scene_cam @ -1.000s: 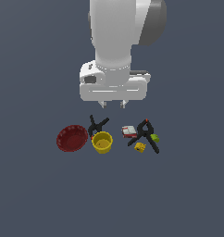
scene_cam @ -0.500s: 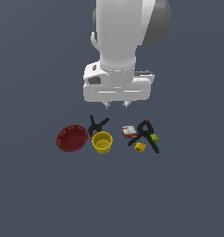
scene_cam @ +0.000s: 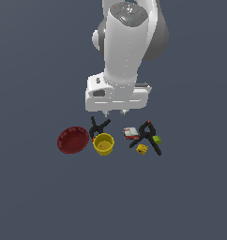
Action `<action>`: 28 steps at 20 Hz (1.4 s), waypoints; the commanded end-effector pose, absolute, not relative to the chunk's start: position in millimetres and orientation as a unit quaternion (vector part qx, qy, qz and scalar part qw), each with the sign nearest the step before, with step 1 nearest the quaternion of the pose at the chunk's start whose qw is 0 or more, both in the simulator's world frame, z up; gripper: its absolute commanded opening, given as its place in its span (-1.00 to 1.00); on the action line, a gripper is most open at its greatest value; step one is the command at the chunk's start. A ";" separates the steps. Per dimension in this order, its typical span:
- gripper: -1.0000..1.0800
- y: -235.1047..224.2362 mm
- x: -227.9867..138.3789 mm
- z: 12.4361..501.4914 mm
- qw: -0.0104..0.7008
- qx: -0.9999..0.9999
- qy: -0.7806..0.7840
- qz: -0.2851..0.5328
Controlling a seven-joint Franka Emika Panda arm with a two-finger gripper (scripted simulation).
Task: Pick up a designated object from a clutter of objects.
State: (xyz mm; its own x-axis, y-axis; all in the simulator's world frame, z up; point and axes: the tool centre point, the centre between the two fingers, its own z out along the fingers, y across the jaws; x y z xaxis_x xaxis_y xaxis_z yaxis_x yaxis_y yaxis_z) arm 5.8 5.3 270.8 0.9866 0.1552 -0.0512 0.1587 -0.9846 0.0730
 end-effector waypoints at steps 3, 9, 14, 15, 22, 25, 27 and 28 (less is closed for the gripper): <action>0.23 -1.8 4.7 244.9 0.072 0.988 0.131 -0.035; 0.23 -10.3 1.0 203.0 0.122 0.965 0.226 -0.057; 0.23 -14.1 -4.0 168.5 0.156 0.935 0.310 -0.076; 0.23 -14.4 -5.3 161.7 0.162 0.927 0.327 -0.080; 0.23 -14.2 -14.4 123.8 0.188 0.880 0.424 -0.103; 0.23 -13.5 -17.8 112.8 0.194 0.864 0.452 -0.109; 0.23 -13.0 -19.6 107.2 0.196 0.855 0.466 -0.112; 0.23 -12.8 -20.4 105.0 0.197 0.852 0.472 -0.114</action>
